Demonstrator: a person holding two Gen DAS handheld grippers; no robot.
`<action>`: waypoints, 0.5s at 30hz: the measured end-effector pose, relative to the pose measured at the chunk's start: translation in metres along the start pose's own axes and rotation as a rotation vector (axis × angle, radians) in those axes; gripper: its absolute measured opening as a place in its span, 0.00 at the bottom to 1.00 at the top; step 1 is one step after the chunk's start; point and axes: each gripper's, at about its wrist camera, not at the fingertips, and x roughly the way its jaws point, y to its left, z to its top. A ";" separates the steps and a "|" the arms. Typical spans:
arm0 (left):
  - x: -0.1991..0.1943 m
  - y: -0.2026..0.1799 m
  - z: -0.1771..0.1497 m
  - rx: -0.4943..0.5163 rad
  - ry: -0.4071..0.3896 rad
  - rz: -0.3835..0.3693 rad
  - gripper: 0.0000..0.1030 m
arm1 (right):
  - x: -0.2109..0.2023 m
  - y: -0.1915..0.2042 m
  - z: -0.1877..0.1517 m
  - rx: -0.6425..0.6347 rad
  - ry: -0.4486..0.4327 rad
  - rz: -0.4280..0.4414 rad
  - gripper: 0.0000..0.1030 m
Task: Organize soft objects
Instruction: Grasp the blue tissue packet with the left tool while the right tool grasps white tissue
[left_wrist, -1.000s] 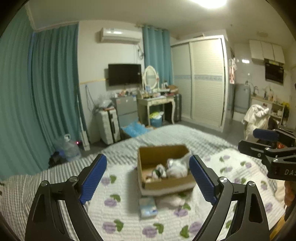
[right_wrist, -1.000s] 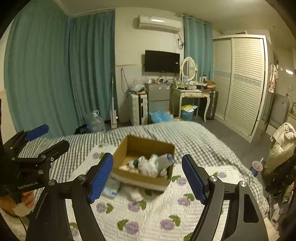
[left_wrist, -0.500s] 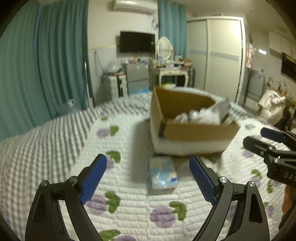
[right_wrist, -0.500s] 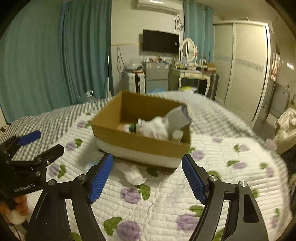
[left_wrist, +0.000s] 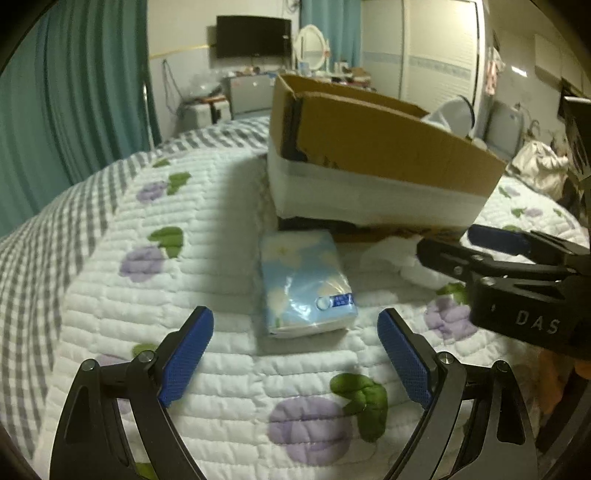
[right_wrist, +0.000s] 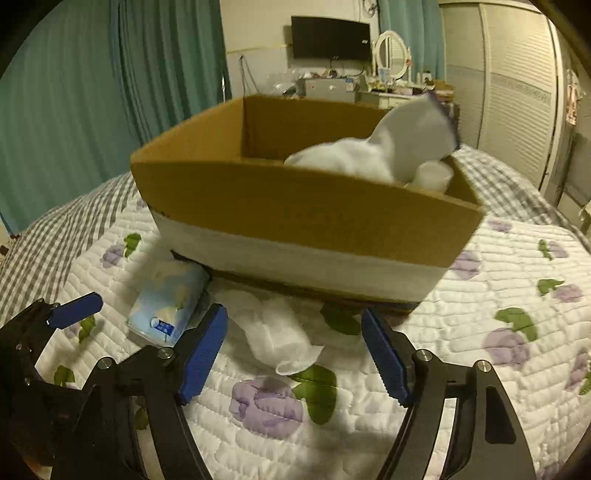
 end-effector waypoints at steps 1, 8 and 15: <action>0.003 -0.001 0.000 0.000 0.004 0.001 0.89 | 0.003 0.000 -0.001 0.000 0.008 0.007 0.67; 0.026 -0.002 0.003 -0.006 0.046 -0.008 0.87 | 0.022 -0.004 -0.005 0.028 0.058 0.035 0.42; 0.032 -0.002 0.005 -0.011 0.048 -0.023 0.55 | 0.014 -0.001 -0.009 0.030 0.032 0.031 0.29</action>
